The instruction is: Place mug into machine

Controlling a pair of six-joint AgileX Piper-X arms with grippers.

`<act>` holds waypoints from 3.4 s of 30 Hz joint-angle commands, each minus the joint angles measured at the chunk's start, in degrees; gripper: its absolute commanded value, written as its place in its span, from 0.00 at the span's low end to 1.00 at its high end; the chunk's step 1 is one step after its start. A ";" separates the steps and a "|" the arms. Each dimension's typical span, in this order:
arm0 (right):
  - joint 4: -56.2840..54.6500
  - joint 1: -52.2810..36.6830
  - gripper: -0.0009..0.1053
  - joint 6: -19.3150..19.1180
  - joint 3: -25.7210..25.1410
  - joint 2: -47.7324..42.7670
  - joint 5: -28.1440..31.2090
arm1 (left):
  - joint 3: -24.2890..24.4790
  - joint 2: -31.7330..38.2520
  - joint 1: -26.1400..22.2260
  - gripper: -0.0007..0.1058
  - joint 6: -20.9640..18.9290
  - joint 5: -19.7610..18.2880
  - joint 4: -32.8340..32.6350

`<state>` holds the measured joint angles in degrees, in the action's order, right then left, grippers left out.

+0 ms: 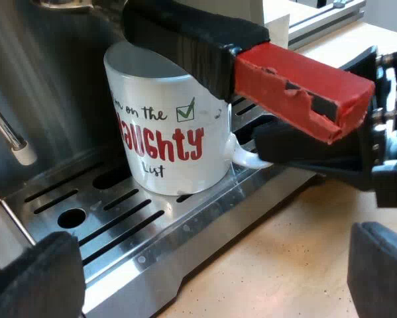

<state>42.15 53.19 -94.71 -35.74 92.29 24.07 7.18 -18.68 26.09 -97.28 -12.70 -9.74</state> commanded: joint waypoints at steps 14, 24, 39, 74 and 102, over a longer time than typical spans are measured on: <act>1.78 -1.90 0.30 -1.80 -13.03 10.54 -0.85 | -0.03 0.02 0.21 0.77 -0.27 0.04 0.97; -1.00 -1.44 0.30 -2.00 -13.26 9.06 -0.19 | -0.03 0.02 0.21 0.77 -0.27 0.04 0.97; -22.16 3.08 0.30 -1.50 -3.94 -11.56 1.81 | 2.51 4.80 0.21 0.77 -0.27 0.47 -2.52; -30.53 18.18 0.01 -4.50 -19.85 -17.60 26.72 | 22.05 18.43 0.21 0.77 -0.17 0.03 -23.13; -30.39 2.95 0.01 -4.35 -30.27 -5.91 21.77 | 23.34 18.43 0.21 0.77 -0.17 0.03 -26.85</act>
<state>10.22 60.39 -98.54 -65.34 85.28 41.70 30.16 -0.65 26.09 -97.28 -12.72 -36.80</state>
